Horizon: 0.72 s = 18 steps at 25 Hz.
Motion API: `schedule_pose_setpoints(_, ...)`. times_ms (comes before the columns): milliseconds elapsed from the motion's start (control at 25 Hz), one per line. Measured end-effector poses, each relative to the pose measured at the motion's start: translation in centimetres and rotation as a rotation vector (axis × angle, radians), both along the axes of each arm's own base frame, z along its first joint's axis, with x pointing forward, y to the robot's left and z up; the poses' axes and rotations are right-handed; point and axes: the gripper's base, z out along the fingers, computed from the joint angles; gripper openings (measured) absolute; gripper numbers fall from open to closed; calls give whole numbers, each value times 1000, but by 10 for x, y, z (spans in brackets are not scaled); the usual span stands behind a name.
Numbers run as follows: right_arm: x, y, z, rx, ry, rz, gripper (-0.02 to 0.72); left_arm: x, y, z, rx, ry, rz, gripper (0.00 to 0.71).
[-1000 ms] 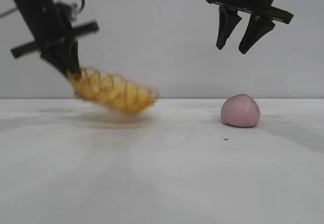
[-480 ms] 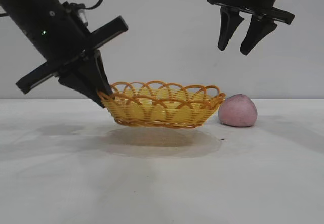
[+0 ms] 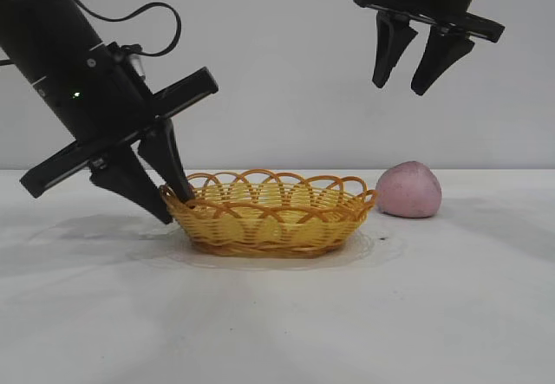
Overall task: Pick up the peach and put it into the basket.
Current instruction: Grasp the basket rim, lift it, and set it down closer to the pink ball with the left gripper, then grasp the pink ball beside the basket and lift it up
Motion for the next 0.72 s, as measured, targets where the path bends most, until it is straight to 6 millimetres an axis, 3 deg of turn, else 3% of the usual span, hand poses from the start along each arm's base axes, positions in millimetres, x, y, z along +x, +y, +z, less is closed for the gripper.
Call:
schedule_pose_setpoints(200,0,0,0,0,0,0,391,1,24,39,89,-155,-59,485)
schedule_pose_setpoints(360,0,0,0,2,1,-1,391,3,66,30,353,-108,-78,485)
schedule_pose_setpoints(400,0,0,0,5,1,-1,391,3,78,26,440,-79,-76,435)
schedule_pose_setpoints(520,0,1,0,10,5,-2,391,4,109,28,595,-45,-12,436)
schedule_pose_setpoints(640,-1,1,0,13,7,-3,391,-2,122,56,619,-105,48,436)
schedule_pose_setpoints(720,-1,1,0,15,10,-3,391,-17,124,83,618,-173,70,436)
